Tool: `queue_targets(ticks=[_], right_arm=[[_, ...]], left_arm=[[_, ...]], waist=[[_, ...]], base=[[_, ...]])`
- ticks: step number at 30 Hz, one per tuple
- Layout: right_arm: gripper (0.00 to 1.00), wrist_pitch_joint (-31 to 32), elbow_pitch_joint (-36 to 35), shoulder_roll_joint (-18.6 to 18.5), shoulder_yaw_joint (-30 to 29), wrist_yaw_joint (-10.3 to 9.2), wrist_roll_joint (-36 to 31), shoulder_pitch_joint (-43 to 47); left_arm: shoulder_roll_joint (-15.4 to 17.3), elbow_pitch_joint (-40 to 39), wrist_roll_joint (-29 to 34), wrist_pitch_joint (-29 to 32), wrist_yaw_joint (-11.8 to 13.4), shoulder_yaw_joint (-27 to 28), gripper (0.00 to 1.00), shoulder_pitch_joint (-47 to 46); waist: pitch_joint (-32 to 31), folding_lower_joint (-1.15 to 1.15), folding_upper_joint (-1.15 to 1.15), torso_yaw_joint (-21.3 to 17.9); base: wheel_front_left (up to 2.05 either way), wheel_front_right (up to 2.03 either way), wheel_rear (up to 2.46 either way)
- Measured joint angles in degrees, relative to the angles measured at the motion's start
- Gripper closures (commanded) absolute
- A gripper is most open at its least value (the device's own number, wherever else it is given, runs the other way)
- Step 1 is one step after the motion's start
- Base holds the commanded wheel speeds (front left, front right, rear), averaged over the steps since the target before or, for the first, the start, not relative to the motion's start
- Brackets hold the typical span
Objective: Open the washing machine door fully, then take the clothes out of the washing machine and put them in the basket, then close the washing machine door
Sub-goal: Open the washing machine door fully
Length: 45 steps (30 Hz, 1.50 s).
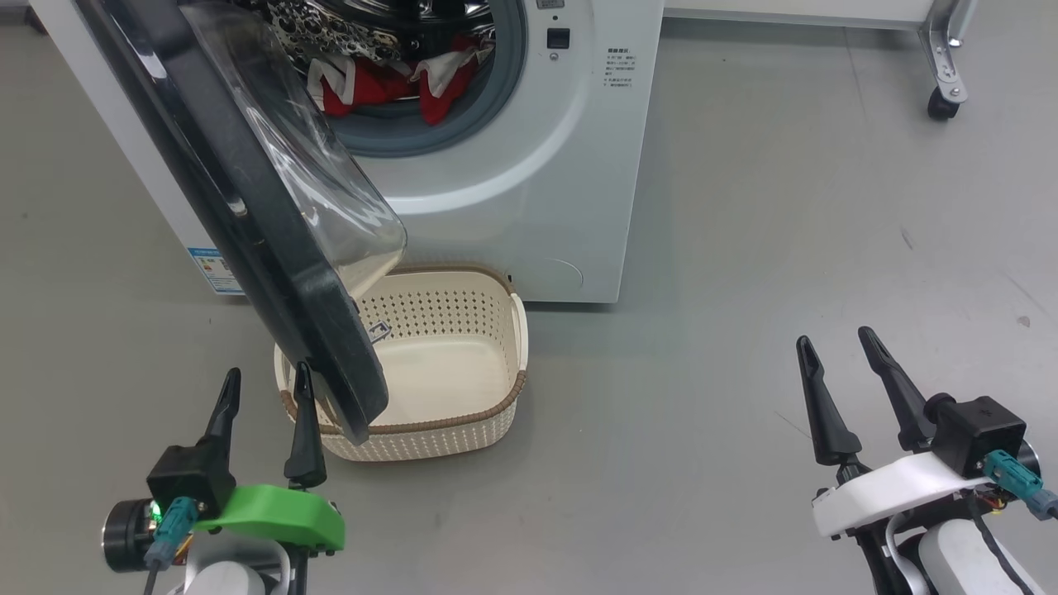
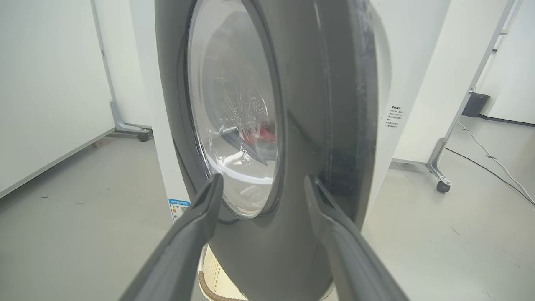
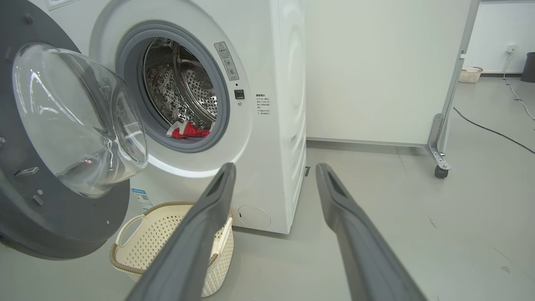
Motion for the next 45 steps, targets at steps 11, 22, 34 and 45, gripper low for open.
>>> queue_targets(ticks=[11,22,34,45], right_arm=[[0.0,0.0,-0.1,0.9,-1.2,0.66,-1.2,1.1],[0.0,0.0,-0.1,1.5,-1.6,1.67,-2.7,1.1],[0.0,0.0,0.1,2.7,-2.8,2.55,-3.7,1.1],[0.0,0.0,0.6,4.0,-3.6,3.49,-4.6,1.2]], left_arm=[[0.0,0.1,-0.1,0.0,0.0,0.0,0.0,0.3],[0.0,0.5,-0.5,0.0,0.0,0.2,1.0,0.6],[0.0,-6.4,-0.1,0.0,0.0,4.2,1.0,-1.0],[2.1,-17.2,5.6,-0.3,0.0,5.9,1.0,-9.3]], waist=[[-0.2,0.0,0.0,0.0],[0.0,0.0,0.0,-0.1],[-0.3,0.0,0.0,-0.2],[-1.2,0.0,0.0,-0.6]], base=[[0.0,0.0,0.0],[0.0,0.0,0.0],[0.0,0.0,0.0],[0.0,0.0,0.0]])
